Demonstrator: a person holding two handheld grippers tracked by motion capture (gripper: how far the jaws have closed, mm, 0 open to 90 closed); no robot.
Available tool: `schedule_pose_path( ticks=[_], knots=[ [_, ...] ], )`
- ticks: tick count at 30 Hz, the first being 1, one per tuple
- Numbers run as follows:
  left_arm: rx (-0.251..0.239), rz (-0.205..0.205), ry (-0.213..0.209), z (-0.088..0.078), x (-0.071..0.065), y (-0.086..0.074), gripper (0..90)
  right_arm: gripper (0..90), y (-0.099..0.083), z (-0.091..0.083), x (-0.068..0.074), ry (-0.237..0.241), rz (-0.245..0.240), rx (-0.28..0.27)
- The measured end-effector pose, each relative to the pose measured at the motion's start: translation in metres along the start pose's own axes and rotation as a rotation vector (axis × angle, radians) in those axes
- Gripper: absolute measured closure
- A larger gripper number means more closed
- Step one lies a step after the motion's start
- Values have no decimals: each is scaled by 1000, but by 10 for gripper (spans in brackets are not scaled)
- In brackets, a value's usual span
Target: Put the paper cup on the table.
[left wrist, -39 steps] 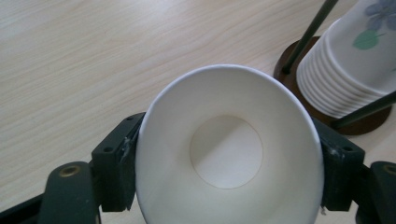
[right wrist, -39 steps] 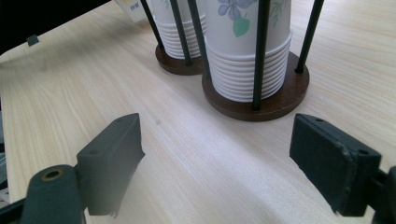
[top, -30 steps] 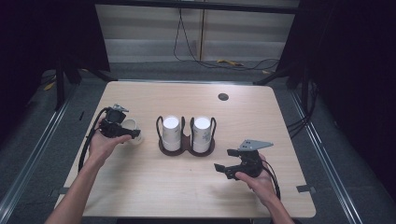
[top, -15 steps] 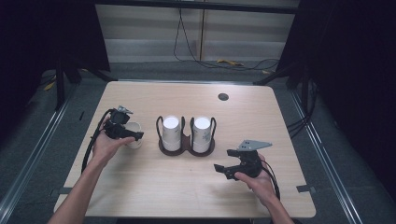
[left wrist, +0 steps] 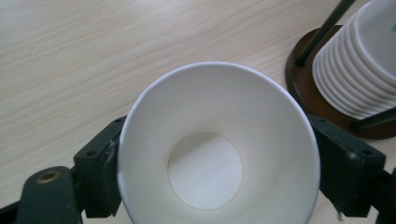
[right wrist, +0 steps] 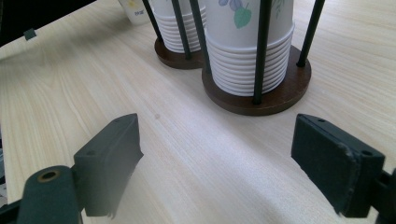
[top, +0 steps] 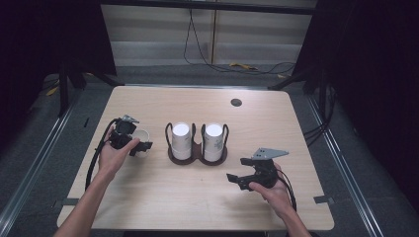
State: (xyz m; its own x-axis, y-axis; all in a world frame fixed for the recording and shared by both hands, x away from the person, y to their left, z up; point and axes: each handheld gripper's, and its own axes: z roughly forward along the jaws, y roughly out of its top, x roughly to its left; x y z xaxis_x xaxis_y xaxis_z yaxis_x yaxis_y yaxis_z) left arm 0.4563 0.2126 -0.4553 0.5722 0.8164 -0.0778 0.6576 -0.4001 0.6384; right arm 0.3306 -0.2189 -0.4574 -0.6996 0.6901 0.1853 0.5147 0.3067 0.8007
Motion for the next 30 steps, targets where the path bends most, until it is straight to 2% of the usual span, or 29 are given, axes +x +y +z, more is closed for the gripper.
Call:
schedule_pose_path(
  ticks=[3, 6, 9, 10, 14, 18, 20, 24, 30],
  knots=[
    [-28, -1, 3, -2, 0, -5, 159, 157, 0, -1, 1, 2, 1, -2],
    [-13, 21, -2, -2, -2, -9, 160, 157, 0, -1, 0, 0, 2, -1],
    [-24, 40, 18, -2, -6, -13, 163, 157, 0, -1, 0, 1, 3, -1],
    [-23, 57, 15, -2, -6, -14, 163, 158, 0, -1, 1, -1, 1, -3],
    [-48, 40, -2, -3, -3, -19, 165, 160, 1, -2, 1, -5, 0, -16],
    [-55, 56, 1, -7, -4, -22, 165, 160, 1, -2, 1, -4, -2, -13],
    [-83, 36, -12, -11, -2, -25, 165, 160, 1, -2, 2, -3, 0, -17],
    [-94, 14, -28, -15, 2, -32, 165, 160, 1, -3, 2, -8, -1, -18],
    [-131, 22, -56, -21, 0, -42, 165, 154, 1, -4, 1, -13, 4, -20]
  ],
)
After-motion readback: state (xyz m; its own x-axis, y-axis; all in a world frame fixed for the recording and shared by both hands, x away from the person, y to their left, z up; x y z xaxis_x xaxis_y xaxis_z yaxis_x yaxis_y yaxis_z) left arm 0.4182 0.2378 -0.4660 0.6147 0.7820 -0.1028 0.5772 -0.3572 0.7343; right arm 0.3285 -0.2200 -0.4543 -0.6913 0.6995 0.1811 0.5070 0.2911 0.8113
